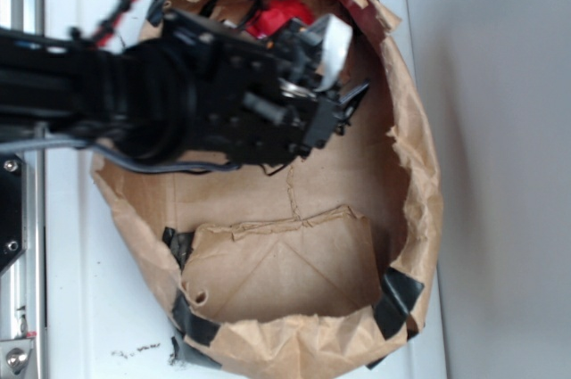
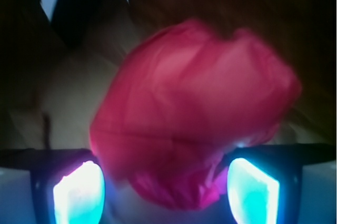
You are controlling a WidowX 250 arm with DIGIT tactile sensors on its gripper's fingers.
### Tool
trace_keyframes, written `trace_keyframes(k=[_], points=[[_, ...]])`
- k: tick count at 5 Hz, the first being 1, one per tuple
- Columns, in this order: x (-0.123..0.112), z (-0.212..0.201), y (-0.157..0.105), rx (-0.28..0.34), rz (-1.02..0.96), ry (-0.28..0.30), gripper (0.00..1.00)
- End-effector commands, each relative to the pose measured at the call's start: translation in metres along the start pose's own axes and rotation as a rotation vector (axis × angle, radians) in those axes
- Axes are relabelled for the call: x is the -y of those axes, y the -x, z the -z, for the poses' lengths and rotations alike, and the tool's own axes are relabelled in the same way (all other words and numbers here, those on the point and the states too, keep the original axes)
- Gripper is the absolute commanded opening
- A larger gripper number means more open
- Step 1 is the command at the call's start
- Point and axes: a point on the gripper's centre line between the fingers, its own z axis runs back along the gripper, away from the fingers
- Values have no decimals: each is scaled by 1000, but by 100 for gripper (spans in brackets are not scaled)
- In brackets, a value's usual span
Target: Grab the red paper.
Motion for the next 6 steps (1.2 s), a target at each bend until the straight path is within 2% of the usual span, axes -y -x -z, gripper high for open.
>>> trace_keyframes(k=[1, 3, 4, 5, 6], points=[[-10, -3, -4, 4, -7, 25, 0], [-11, 0, -8, 15, 12, 32, 0], [-10, -10, -7, 24, 17, 80, 0], [-10, -52, -5, 32, 27, 179, 0], [-18, -85, -5, 10, 54, 282, 0]])
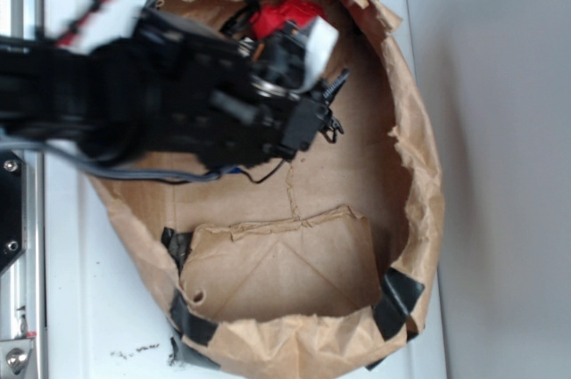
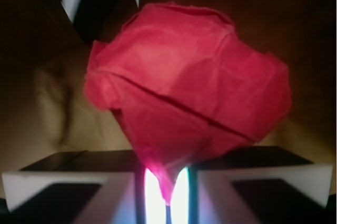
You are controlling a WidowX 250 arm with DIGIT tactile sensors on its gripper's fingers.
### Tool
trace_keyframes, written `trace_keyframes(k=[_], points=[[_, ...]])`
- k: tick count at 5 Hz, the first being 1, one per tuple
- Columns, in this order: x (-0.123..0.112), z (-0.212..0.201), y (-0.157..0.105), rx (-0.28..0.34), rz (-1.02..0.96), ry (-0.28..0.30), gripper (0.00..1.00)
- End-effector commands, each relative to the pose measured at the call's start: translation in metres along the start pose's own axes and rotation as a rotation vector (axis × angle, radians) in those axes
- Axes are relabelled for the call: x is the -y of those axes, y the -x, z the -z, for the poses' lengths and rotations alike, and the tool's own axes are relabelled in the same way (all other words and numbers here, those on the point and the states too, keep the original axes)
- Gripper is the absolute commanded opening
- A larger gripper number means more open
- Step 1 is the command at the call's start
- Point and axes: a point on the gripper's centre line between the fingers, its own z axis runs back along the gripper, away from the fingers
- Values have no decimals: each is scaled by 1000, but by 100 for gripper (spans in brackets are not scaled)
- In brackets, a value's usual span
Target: Grab the red paper.
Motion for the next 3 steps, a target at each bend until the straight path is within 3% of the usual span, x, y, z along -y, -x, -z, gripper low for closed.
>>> trace_keyframes(k=[1, 2, 3], points=[[-11, -71, 2, -37, 116, 193, 0], [-19, -84, 7, -67, 157, 218, 0], [-20, -89, 14, -15, 237, 246, 0]])
